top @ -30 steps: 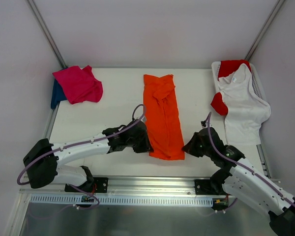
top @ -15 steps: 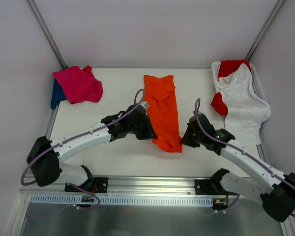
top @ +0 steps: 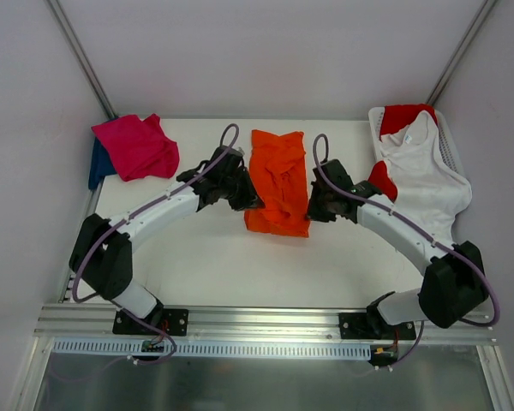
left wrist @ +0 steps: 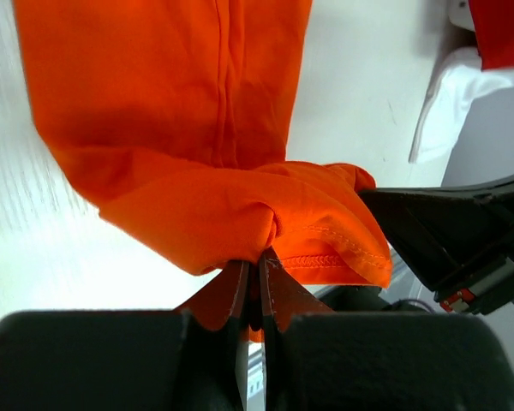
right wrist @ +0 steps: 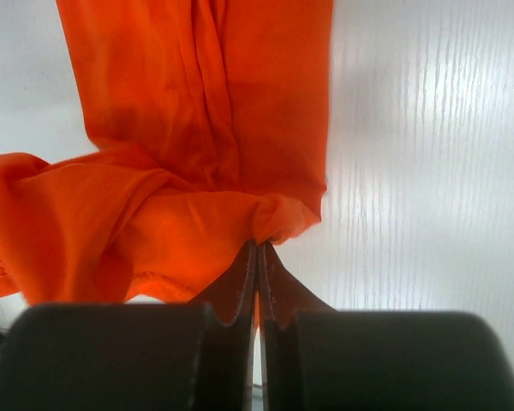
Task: Fold and stack the t-shirts
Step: Fold the tshirt
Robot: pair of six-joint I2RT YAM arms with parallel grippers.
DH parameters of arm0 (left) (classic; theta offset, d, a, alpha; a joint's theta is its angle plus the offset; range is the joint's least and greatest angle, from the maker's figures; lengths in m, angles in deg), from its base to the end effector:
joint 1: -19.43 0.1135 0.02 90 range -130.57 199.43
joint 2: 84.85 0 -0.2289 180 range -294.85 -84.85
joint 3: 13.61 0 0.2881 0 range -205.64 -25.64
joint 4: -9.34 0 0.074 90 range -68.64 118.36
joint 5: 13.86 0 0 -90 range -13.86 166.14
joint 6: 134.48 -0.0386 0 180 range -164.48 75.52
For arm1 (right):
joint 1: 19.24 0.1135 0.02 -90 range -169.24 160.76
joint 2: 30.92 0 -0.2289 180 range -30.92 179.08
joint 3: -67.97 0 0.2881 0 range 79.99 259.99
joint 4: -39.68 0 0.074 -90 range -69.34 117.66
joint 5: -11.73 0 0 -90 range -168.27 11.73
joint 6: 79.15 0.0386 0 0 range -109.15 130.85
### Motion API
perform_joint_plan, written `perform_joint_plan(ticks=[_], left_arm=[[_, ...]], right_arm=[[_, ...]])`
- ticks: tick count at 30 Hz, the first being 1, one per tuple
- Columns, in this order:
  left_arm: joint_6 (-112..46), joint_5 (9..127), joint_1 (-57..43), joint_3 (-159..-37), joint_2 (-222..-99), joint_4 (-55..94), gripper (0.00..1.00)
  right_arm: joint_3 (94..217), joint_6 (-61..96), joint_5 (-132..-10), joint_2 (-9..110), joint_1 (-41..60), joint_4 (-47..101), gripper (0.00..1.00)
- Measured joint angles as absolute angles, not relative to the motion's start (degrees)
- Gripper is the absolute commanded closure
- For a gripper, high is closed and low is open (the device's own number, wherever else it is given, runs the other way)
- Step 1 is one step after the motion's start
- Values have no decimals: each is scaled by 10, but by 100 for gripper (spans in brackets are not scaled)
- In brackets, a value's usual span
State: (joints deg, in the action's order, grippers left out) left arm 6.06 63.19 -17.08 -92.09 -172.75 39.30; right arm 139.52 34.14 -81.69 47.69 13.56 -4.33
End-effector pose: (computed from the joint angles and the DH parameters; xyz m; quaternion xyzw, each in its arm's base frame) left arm 0.3020 -0.2343 0.2243 -0.0619 0.8974 -0.3665 0.2378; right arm 0.2798 0.1776 0.2149 -0.0682 0.9400 0.1318 0.3072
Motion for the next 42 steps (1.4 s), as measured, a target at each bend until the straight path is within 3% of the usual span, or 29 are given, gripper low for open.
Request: perform_joint_plan(ticks=[10, 28, 30, 31, 32, 33, 34, 35, 36, 42], left_arm=[[39, 610, -142, -1044, -1890, 393, 100], [38, 581, -74, -1156, -2013, 393, 100], [36, 580, -67, -1165, -2030, 393, 83], [34, 577, -63, -1169, -2039, 392, 67], [28, 574, -60, -1173, -2049, 392, 35], [23, 570, -57, -1176, -2058, 392, 25], [28, 568, -56, -1179, -2066, 393, 16], [25, 567, -53, -1183, -2076, 392, 3], [23, 566, -52, -1185, -2084, 392, 1], [18, 557, -45, -1197, -2096, 391, 1]], right_arm=[[1467, 313, -808, 616, 101, -14, 100], [1632, 295, -773, 769, 47, 2, 100], [1639, 294, -771, 776, 44, 3, 100], [1640, 294, -770, 778, 42, 4, 99], [1641, 294, -769, 779, 41, 3, 97], [1641, 294, -768, 781, 39, 3, 70], [1641, 296, -768, 783, 39, 3, 52], [1641, 294, -767, 785, 38, 3, 14], [1641, 296, -767, 786, 38, 3, 1], [1641, 295, -768, 792, 37, 4, 1]])
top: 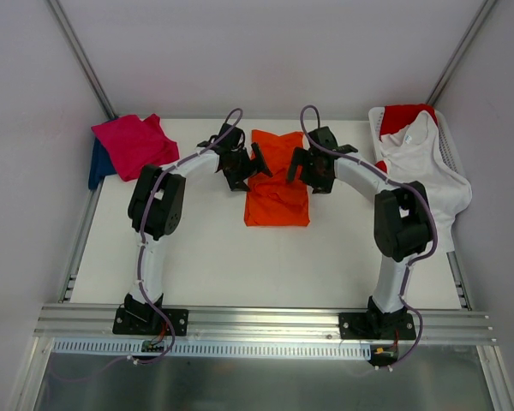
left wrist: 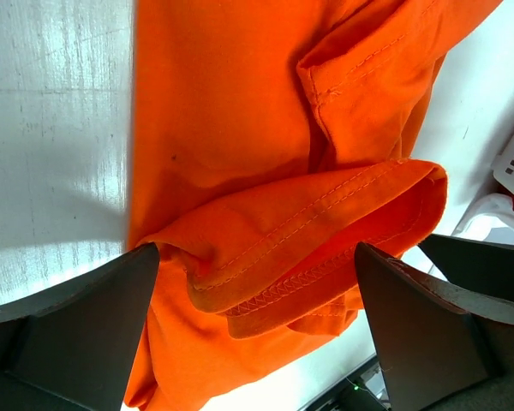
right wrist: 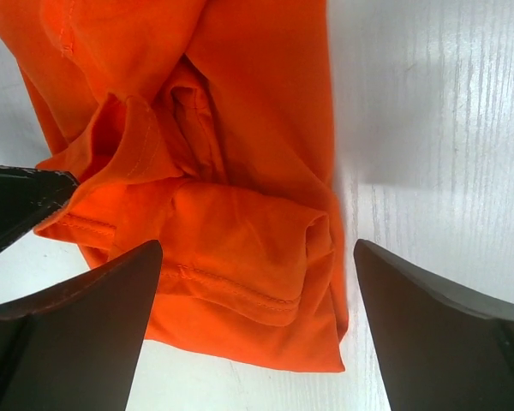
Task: Fold and stack the t-shirts
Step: Fold the tshirt
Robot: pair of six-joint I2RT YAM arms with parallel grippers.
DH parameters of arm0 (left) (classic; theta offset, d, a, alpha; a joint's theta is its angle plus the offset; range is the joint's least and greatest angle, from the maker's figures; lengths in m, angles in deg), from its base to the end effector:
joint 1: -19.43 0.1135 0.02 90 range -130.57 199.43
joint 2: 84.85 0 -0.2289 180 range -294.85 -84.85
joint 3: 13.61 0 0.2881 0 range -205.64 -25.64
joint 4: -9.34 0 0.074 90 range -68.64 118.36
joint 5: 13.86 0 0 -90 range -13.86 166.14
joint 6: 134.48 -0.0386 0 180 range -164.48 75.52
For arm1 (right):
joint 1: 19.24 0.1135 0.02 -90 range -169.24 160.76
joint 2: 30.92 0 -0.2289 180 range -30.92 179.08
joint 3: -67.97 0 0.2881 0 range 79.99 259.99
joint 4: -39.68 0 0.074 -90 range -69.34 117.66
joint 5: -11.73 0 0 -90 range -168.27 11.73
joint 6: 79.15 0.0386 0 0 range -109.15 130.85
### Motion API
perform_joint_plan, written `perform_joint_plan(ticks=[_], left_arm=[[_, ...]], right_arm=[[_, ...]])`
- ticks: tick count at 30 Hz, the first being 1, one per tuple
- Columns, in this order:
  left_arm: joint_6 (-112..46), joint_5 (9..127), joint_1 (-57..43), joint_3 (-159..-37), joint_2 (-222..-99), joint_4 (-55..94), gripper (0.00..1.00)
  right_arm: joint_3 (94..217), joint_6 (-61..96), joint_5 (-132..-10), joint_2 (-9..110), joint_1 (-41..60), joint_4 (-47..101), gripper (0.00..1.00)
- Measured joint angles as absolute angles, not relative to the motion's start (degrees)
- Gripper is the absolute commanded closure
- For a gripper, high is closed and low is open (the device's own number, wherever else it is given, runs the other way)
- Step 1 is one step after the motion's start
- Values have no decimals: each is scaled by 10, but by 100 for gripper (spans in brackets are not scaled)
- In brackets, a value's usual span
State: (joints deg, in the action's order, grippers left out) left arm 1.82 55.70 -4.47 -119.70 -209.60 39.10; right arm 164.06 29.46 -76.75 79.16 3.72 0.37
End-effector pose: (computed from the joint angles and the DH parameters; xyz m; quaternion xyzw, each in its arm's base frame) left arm 0.4485 -0.2135 0.1270 -0.1169 0.9148 -0.3366 0.1904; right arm 0.4097 0.1747 0.1686 -0.0402 0.9482 0.1235 0.2898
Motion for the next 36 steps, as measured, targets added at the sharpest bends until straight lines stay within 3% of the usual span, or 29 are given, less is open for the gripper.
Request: perform_joint_plan(ticks=[10, 15, 24, 31, 36], left_arm=[[7, 572, -44, -1178, -2078, 385, 1], [7, 603, -44, -1111, -1996, 385, 1], [7, 631, -44, -990, -1859, 348, 1], [8, 634, -45, -929, -1835, 341, 2], [7, 648, -45, -889, -1794, 337, 2]], right_arm=[[1568, 295, -785, 754, 39, 8, 1], [1532, 295, -792, 658, 54, 8, 1], [1523, 297, -811, 588, 127, 13, 1], [1514, 303, -803, 585, 138, 28, 1], [1518, 304, -773, 632, 139, 59, 8]])
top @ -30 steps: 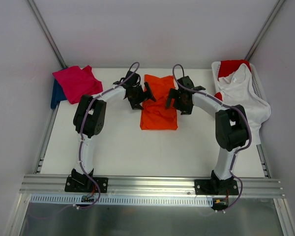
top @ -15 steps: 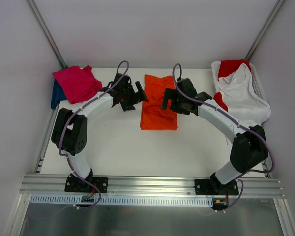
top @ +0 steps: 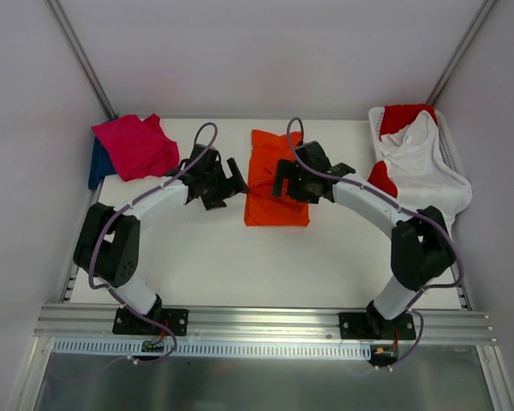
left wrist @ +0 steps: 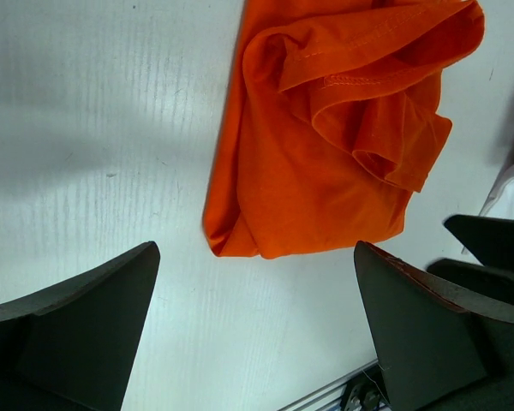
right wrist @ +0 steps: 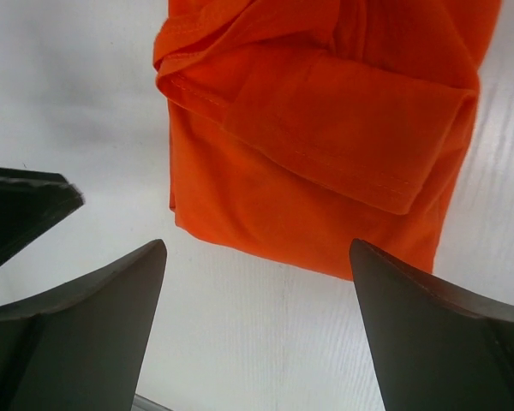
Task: Fold and stack the t-shirts
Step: Fold the tshirt
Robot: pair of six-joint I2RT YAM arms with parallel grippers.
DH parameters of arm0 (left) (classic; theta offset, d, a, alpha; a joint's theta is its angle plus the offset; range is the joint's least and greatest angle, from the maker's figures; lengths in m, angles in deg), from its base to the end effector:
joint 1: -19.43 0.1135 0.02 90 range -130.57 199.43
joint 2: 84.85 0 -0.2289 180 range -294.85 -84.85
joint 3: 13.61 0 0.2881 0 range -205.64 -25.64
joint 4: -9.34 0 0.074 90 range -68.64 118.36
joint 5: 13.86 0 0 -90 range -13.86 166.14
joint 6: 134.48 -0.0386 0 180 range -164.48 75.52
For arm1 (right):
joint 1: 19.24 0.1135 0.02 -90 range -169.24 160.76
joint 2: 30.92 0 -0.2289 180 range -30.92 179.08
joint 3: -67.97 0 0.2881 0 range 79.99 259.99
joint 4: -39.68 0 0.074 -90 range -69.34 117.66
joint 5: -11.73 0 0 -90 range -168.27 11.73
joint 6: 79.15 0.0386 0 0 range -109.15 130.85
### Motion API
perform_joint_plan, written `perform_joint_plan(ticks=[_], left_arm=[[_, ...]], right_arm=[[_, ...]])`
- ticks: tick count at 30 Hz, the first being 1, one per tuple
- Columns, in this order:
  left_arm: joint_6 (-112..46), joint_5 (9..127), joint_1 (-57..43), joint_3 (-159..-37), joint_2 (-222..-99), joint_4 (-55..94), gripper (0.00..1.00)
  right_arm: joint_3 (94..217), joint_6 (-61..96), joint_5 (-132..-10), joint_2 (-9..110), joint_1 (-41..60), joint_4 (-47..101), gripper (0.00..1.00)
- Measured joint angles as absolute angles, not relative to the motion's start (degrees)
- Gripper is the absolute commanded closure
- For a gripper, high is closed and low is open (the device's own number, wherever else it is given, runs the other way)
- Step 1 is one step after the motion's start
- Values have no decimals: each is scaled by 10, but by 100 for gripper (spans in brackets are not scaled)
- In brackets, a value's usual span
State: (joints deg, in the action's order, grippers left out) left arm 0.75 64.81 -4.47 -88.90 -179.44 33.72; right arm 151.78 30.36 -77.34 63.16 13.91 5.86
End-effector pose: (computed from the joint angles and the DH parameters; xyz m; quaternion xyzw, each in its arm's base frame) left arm 0.3545 -0.1654 0.1692 -0.1312 0.9063 -0.2968 0.2708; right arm 0.3351 0.2196 0.2121 -0.1125 0.9139 0.1797 0.3462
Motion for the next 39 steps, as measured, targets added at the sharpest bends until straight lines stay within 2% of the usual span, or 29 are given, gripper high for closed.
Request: perform_joint_plan(ticks=[9, 12, 17, 25, 39], left_arm=[[7, 675, -45, -838, -1739, 334, 2], [7, 678, -45, -825, -1732, 332, 2], [2, 679, -45, -801, -1713, 331, 2], [-6, 693, -45, -765, -1668, 332, 2], [-6, 694, -45, -763, -1665, 332, 2]], right_arm=[[1526, 308, -739, 703, 141, 75, 14], [1536, 309, -733, 716, 141, 82, 21], [1546, 308, -728, 744, 141, 92, 38], [1550, 307, -727, 778, 141, 93, 43], [1562, 298, -729, 784, 137, 87, 43]])
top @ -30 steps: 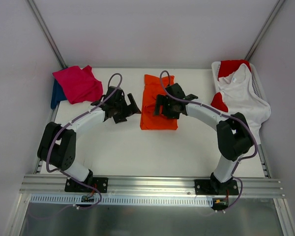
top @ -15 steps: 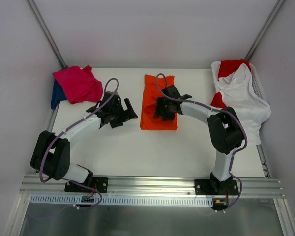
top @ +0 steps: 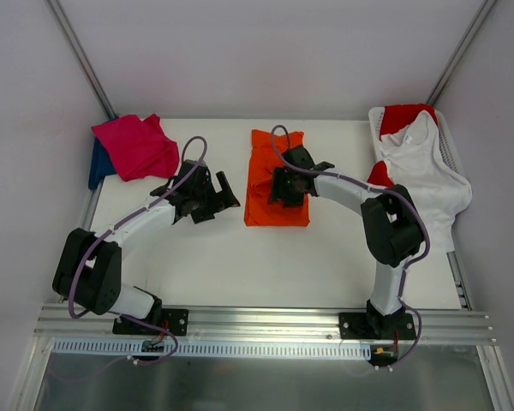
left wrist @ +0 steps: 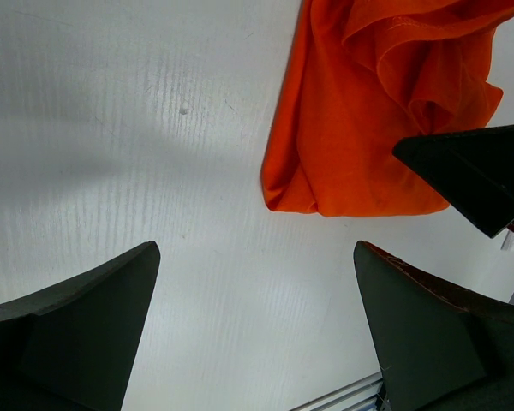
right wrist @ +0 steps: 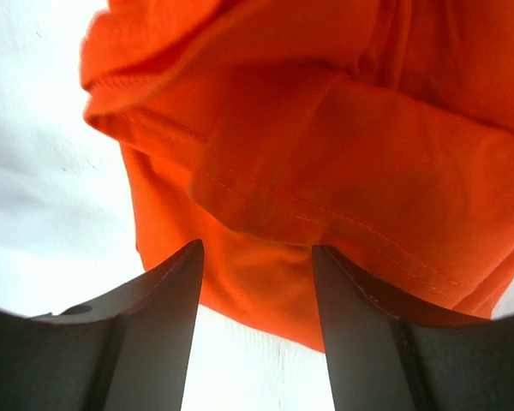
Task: Fold and stack the t-shirts
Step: Fold the tshirt
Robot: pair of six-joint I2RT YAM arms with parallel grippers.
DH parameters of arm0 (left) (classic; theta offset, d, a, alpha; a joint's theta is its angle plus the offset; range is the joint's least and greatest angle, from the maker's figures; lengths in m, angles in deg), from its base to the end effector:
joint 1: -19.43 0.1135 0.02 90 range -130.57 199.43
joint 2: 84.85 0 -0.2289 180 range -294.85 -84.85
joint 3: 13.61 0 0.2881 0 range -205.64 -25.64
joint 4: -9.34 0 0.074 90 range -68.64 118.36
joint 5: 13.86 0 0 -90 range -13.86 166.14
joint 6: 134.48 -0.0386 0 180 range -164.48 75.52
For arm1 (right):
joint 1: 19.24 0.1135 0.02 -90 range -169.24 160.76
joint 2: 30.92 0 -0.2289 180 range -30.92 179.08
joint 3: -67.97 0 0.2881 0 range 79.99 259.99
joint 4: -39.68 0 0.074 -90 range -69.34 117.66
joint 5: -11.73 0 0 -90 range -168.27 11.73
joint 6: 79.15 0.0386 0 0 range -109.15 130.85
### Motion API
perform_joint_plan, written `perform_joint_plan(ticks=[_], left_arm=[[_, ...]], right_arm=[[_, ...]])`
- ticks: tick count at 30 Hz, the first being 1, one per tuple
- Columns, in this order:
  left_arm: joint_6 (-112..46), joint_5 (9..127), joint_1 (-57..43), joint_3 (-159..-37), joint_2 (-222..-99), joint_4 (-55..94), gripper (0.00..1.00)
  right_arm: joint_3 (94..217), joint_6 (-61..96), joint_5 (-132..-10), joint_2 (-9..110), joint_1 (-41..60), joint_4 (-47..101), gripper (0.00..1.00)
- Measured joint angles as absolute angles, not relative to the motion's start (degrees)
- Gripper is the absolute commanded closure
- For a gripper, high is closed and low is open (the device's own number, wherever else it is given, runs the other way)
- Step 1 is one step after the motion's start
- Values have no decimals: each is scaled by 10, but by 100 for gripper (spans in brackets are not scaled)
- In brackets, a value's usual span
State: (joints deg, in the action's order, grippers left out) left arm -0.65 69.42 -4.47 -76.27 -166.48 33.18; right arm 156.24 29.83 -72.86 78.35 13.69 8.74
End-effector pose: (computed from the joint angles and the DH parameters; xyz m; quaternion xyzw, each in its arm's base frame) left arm 0.3104 -0.1425 0.1700 -0.1352 0.9051 -0.2673 0.3019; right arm 0.3621 0.2389 0.1378 -0.1299 0.9354 0.1827 0.2733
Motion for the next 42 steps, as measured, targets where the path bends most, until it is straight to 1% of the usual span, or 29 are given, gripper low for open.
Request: perform_joint_plan(ticks=[10, 13, 15, 16, 18, 19, 22, 25, 28, 31, 34, 36, 39, 42], left_arm=[[-6, 698, -45, -747, -1665, 331, 2], [-6, 701, -45, -745, -1665, 332, 2], [-6, 702, -45, -745, -1665, 331, 2], [-6, 703, -45, -745, -1665, 331, 2], [-6, 703, -45, -745, -1665, 331, 2], [-6, 703, -45, -745, -1665, 331, 2], [-6, 703, -45, -745, -1665, 331, 3], [-6, 702, -45, -745, -1665, 331, 3], [-6, 702, -45, -745, -1665, 331, 3], [-6, 703, -45, -744, -1665, 331, 3], [-6, 703, -46, -744, -1665, 331, 3], [-6, 704, -46, -744, -1665, 331, 3], [-6, 708, -46, -744, -1665, 331, 2], [-6, 708, -46, -744, -1665, 331, 2]], right_arm=[[1688, 269, -744, 865, 92, 72, 43], [1726, 262, -750, 895, 72, 63, 40], [1765, 256, -755, 920, 55, 51, 36], [1795, 251, -758, 937, 48, 44, 31], [1824, 248, -760, 952, 34, 41, 26], [1842, 246, -760, 959, 27, 40, 18], [1905, 232, -762, 975, 6, 34, 6], [1962, 219, -761, 980, -6, 31, 1], [2021, 203, -755, 979, -8, 35, 1], [2048, 191, -740, 971, -7, 41, 0], [2038, 185, -726, 944, -6, 44, 1], [1998, 181, -721, 908, -5, 49, 0], [1871, 177, -723, 815, -5, 68, 0], [1688, 180, -722, 688, -8, 107, 1]])
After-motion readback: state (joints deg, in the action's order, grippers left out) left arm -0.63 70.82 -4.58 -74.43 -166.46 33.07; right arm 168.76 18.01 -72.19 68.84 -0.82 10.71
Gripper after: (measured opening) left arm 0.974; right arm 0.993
